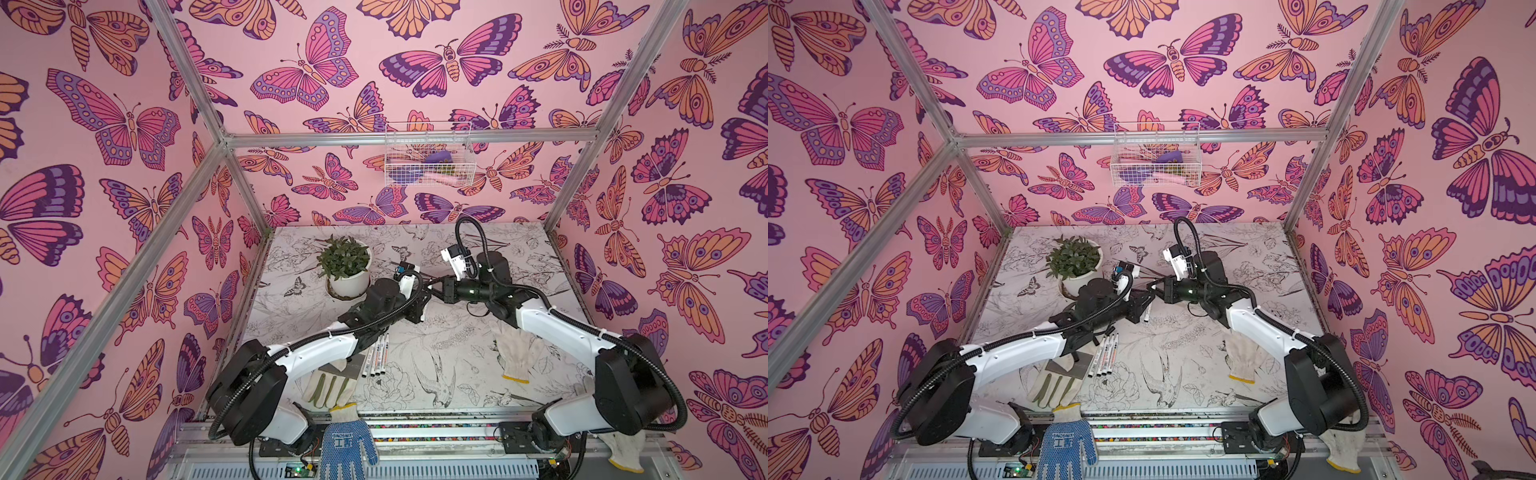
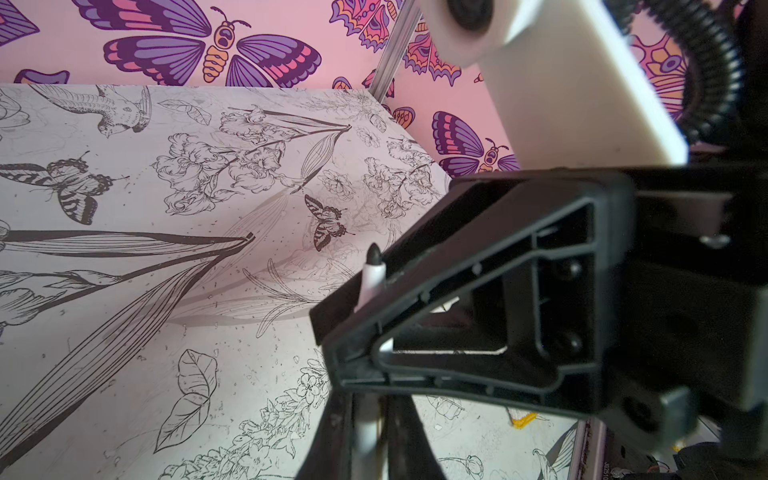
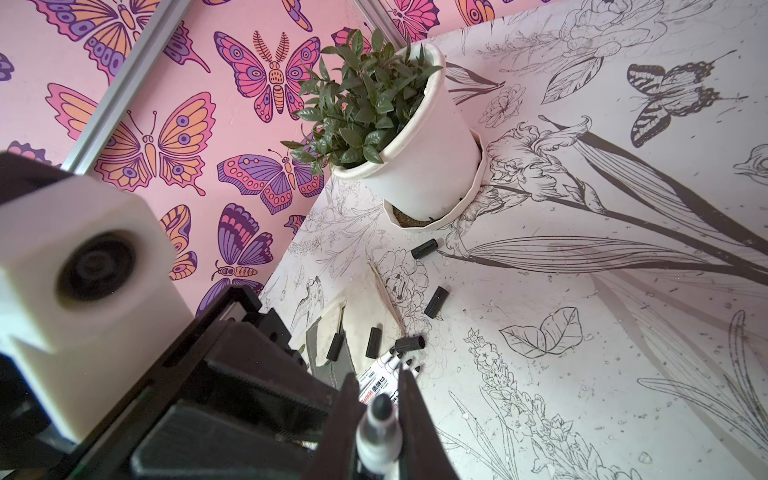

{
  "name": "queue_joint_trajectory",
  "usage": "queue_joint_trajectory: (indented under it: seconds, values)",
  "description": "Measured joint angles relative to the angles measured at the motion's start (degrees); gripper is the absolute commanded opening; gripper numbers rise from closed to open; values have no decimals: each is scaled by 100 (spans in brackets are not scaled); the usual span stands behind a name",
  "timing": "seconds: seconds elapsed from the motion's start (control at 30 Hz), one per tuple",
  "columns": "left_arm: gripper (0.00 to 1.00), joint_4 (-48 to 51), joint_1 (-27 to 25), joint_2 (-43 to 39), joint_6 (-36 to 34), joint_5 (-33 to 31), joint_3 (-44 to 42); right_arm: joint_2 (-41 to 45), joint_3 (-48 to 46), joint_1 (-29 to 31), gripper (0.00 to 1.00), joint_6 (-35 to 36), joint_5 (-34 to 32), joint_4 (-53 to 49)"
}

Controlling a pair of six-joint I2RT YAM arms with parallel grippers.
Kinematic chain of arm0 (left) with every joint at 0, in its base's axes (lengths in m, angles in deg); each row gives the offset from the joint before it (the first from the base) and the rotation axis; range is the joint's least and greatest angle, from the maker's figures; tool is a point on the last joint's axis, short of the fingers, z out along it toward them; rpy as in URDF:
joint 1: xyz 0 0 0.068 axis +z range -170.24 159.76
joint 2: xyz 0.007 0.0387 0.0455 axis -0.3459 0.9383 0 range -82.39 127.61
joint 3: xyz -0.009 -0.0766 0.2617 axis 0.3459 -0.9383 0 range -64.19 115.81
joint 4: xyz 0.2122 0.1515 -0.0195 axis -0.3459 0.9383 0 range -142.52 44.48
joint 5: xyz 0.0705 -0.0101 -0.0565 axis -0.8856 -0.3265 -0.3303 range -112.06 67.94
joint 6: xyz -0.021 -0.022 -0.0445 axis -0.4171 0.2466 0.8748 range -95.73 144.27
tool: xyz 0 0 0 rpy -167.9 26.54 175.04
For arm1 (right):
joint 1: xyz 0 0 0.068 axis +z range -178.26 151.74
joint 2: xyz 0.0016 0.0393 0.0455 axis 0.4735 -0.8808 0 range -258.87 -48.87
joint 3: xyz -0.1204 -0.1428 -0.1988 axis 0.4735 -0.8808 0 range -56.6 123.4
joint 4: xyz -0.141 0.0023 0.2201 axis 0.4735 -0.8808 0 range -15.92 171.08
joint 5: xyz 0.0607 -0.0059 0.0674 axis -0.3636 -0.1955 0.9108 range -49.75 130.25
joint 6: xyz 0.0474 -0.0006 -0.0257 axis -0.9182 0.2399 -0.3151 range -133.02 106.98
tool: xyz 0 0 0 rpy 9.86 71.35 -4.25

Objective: Insert the pens into the pen caps

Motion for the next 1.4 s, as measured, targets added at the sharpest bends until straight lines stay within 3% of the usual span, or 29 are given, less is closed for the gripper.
queue_joint_trajectory:
  seconds: [0.07,0.13,0.27,0.67,0.9,1.4]
  values:
    - [41,4,-2,4,-15,17,11,0,24,-15,6,-35,-13,2]
    - [47,9,-13,4,15,61,15,2,42,-52,6,-111,-17,17]
    - [51,57,-33,7,-2,138,17,42,46,-151,6,-186,-20,17]
    - [46,310,-37,164,-61,175,157,249,48,-188,6,-282,-20,52]
    - [33,308,-37,214,-127,179,352,269,48,-192,6,-284,-20,52]
    - [28,328,-37,334,-151,293,378,365,48,-282,6,-459,-15,214]
